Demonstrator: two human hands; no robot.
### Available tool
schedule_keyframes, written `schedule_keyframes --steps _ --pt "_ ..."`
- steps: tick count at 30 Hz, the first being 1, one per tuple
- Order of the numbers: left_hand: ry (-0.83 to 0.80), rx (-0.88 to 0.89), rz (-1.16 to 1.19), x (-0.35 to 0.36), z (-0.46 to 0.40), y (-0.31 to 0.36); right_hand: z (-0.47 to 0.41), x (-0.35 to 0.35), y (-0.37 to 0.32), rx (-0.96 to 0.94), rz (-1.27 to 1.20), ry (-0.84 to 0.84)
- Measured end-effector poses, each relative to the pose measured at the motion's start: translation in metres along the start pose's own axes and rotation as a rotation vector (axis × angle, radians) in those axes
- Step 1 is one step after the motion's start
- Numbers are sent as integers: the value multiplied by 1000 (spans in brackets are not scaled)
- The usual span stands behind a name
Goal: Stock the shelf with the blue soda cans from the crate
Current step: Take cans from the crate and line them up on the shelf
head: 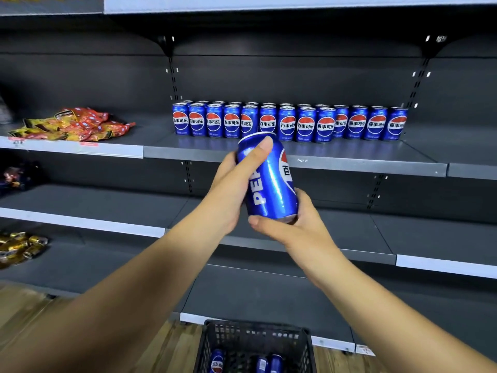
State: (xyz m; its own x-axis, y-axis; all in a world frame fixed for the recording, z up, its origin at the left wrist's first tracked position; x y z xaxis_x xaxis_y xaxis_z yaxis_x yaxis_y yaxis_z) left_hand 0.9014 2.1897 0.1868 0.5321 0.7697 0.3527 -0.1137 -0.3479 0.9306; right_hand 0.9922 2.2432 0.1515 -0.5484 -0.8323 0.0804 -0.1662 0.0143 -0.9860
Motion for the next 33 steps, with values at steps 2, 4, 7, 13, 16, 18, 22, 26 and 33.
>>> schedule_keyframes --steps 2,4,7,13,16,18,22,26,33 --pt "89 23 -18 -7 2 0 1 6 1 6 18 -65" --pt "110 38 -20 -11 3 -2 0 12 10 82 -116 -167" --pt "100 -2 18 -15 4 -8 2 21 18 208 -299 -288" --pt "58 -46 -24 -9 -2 -10 -2 9 13 109 -73 -81" --pt "92 -23 -72 -10 -3 -8 -1 6 7 35 79 33" --pt "97 -33 -55 -11 -5 -8 0 9 8 32 94 59" --pt "105 -40 -8 -21 -12 -2 -1 17 7 74 90 4" --pt "28 -63 19 -24 -21 0 -3 22 5 102 85 -35" --pt "-183 -81 -22 -11 -28 5 -17 27 -12 8 211 6"
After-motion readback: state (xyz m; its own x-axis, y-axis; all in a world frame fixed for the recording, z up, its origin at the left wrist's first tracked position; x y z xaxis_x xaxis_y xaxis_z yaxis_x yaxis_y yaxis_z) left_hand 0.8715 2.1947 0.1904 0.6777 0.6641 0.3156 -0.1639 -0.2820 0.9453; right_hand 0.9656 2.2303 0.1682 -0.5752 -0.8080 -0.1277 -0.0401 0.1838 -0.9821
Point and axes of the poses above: each hand's wrist, its own z-axis away from the middle knuckle, its own x-axis out of the palm, y = z × x, the point moved 10 cm from there along -z, towards the middle knuckle, and after that the axes turned 4 degrees about y, right-handed, at the moved point
